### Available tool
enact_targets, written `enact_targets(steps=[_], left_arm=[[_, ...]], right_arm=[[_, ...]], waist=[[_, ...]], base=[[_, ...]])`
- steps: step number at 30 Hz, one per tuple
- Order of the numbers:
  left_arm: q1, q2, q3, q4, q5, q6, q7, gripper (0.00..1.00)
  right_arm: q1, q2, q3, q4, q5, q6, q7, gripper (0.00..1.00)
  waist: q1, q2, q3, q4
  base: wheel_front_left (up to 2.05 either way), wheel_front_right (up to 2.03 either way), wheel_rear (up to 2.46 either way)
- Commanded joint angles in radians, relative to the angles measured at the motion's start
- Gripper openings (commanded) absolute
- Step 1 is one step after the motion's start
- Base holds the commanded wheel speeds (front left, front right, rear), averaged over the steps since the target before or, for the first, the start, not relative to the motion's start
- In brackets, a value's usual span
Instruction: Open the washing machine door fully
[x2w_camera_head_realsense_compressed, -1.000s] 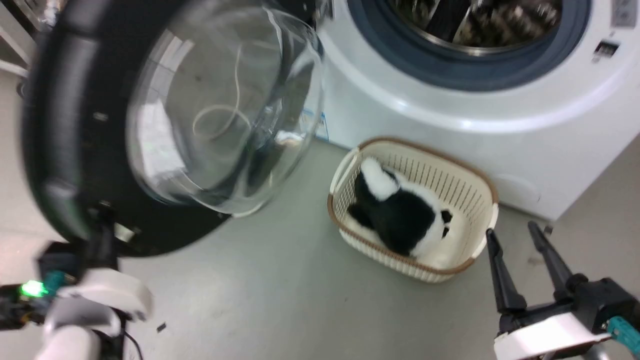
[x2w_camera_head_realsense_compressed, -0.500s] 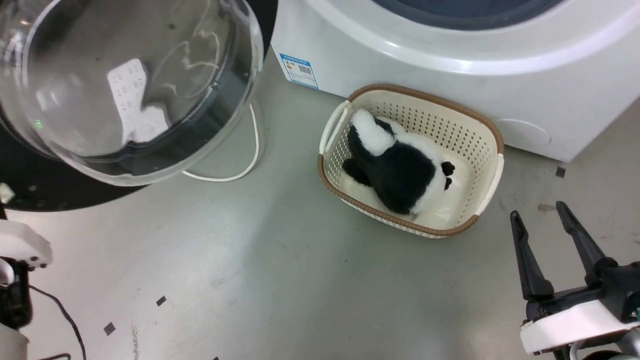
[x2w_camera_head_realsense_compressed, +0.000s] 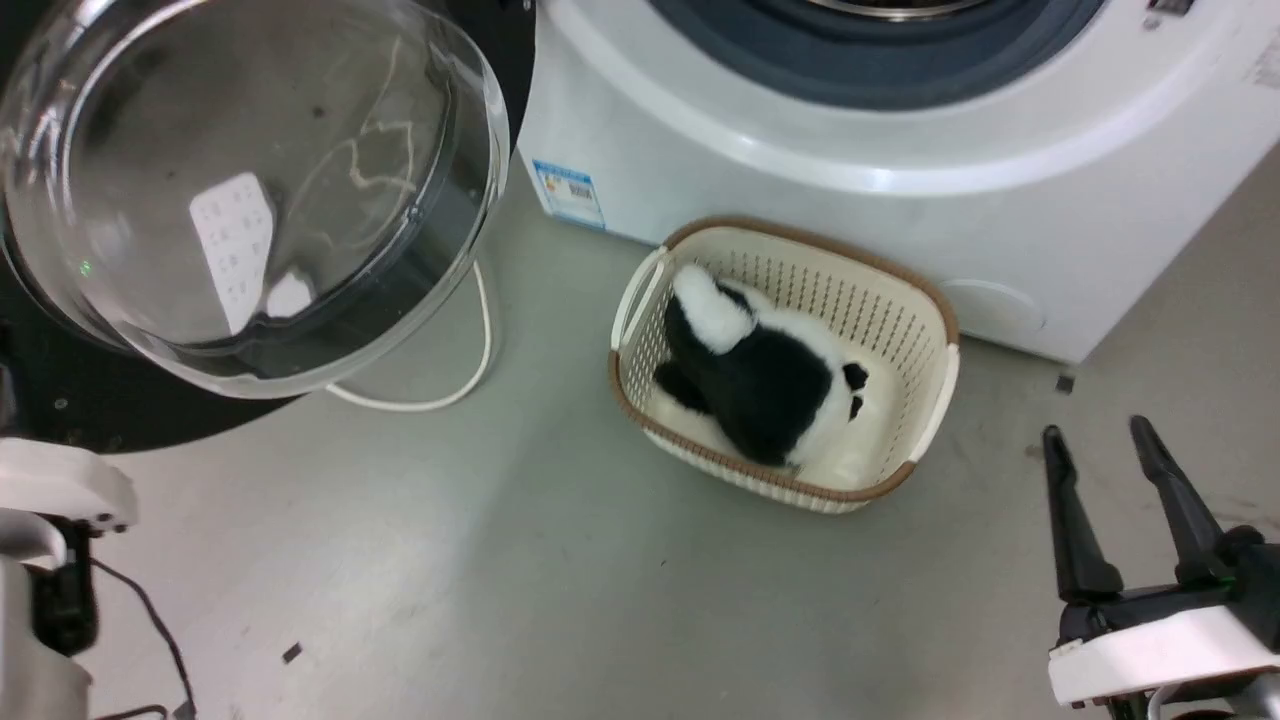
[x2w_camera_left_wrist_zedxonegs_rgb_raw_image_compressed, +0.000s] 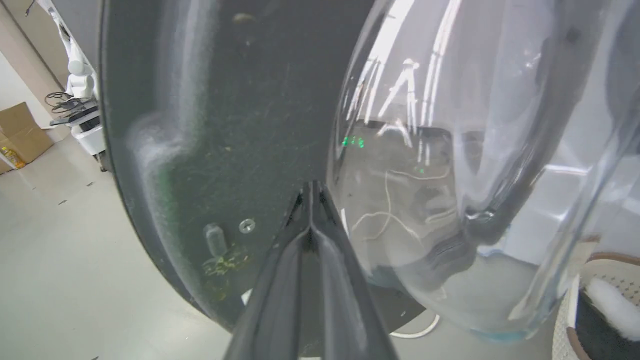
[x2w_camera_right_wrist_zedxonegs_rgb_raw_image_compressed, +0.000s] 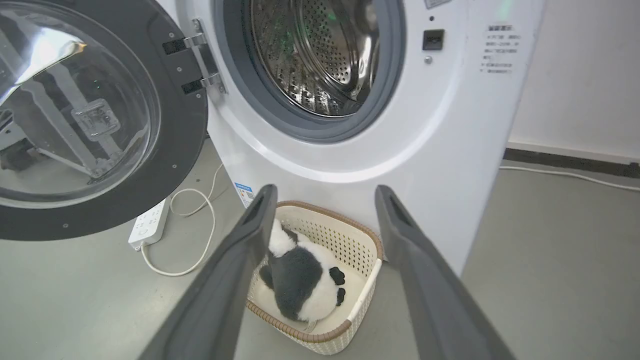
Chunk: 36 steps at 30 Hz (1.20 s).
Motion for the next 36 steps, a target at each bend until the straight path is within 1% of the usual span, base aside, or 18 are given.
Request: enact_targets(steps=[1, 4, 8, 13, 14, 15, 17, 18, 19, 20, 21, 27, 31, 32, 33, 34, 36], left_arm=[[0.032, -0.023, -0.002, -0.044, 0.010, -0.001, -0.009, 0.00], [0.079, -0.062, -0.013, -0.152, 0.032, -0.006, -0.010, 0.00], [0.155, -0.130, -0.052, -0.286, 0.063, -0.003, -0.010, 0.00], [0.227, -0.188, -0.110, -0.386, 0.094, 0.005, -0.010, 0.00], [0.227, -0.188, -0.110, -0.386, 0.094, 0.005, -0.010, 0.00], [0.260, -0.210, -0.132, -0.411, 0.105, 0.013, -0.010, 0.00], [0.276, -0.221, -0.145, -0.421, 0.111, 0.017, -0.010, 0.00], [0.309, -0.243, -0.166, -0.439, 0.123, 0.032, -0.010, 0.00], [0.309, -0.243, -0.166, -0.439, 0.123, 0.032, -0.010, 0.00], [0.341, -0.263, -0.186, -0.453, 0.135, 0.045, -0.010, 0.00], [0.341, -0.263, -0.186, -0.453, 0.135, 0.045, -0.010, 0.00], [0.427, -0.312, -0.232, -0.473, 0.157, 0.068, -0.010, 0.00], [0.466, -0.329, -0.257, -0.473, 0.172, 0.071, -0.010, 0.00], [0.476, -0.331, -0.267, -0.472, 0.181, 0.072, -0.010, 0.13], [0.486, -0.333, -0.274, -0.469, 0.189, 0.076, -0.010, 0.76], [0.495, -0.335, -0.280, -0.461, 0.192, 0.080, -0.009, 1.00], [0.504, -0.339, -0.288, -0.452, 0.193, 0.082, -0.008, 1.00]], right_arm=[[-0.008, 0.014, -0.019, 0.021, 0.034, 0.001, -0.010, 1.00], [-0.012, 0.017, -0.022, 0.044, 0.022, 0.001, -0.031, 1.00], [-0.012, 0.021, -0.039, 0.055, -0.018, 0.001, -0.067, 1.00], [0.003, 0.030, -0.035, 0.061, -0.053, 0.001, -0.093, 1.00], [0.003, 0.030, -0.035, 0.061, -0.053, 0.001, -0.093, 1.00], [0.009, 0.033, -0.024, 0.064, -0.059, 0.001, -0.097, 1.00], [0.014, 0.034, -0.021, 0.065, -0.059, 0.001, -0.099, 1.00], [0.023, 0.036, -0.011, 0.069, -0.058, 0.001, -0.101, 1.00], [0.023, 0.036, -0.011, 0.069, -0.058, 0.001, -0.101, 1.00], [0.034, 0.037, -0.007, 0.075, -0.057, 0.001, -0.103, 1.00], [0.034, 0.037, -0.007, 0.075, -0.057, 0.001, -0.103, 1.00], [0.069, 0.038, 0.001, 0.101, -0.029, 0.001, -0.112, 1.00], [0.090, 0.039, -0.003, 0.125, -0.021, 0.001, -0.116, 1.00], [0.095, 0.039, -0.007, 0.133, -0.022, 0.001, -0.116, 1.00], [0.098, 0.039, -0.010, 0.140, -0.020, 0.001, -0.115, 1.00], [0.099, 0.039, -0.009, 0.145, -0.018, 0.001, -0.115, 1.00], [0.100, 0.039, -0.008, 0.154, -0.016, 0.001, -0.117, 1.00]], waist=[[0.0000, 0.0000, -0.052, -0.022], [0.0000, 0.0000, -0.101, -0.046], [0.0000, 0.0000, -0.162, -0.082], [0.0000, 0.0000, -0.219, -0.135], [0.0000, 0.0000, -0.219, -0.135], [0.0000, 0.0000, -0.238, -0.161], [0.0000, 0.0000, -0.245, -0.172], [0.0000, 0.0000, -0.256, -0.198], [0.0000, 0.0000, -0.256, -0.198], [0.0000, 0.0000, -0.265, -0.220], [0.0000, 0.0000, -0.265, -0.220], [0.0000, 0.0000, -0.279, -0.276], [0.0000, 0.0000, -0.287, -0.301], [0.0000, 0.0000, -0.289, -0.307], [0.0000, 0.0000, -0.290, -0.313], [0.0000, 0.0000, -0.291, -0.318], [0.0000, 0.0000, -0.291, -0.328]], base=[[0.00, 0.00, 0.00], [0.00, 0.00, 0.00], [0.00, 0.00, 0.00], [0.00, 0.00, 0.00], [0.00, 0.00, 0.00], [0.00, 0.00, 0.00], [0.00, 0.00, 0.00], [0.00, 0.00, 0.00], [0.00, 0.00, 0.00], [0.00, 0.00, 0.00], [0.00, 0.00, 0.00], [0.00, 0.00, 0.00], [0.00, 0.00, 0.00], [0.00, 0.00, 0.00], [0.00, 0.00, 0.00], [0.00, 0.00, 0.00], [0.00, 0.00, 0.00]])
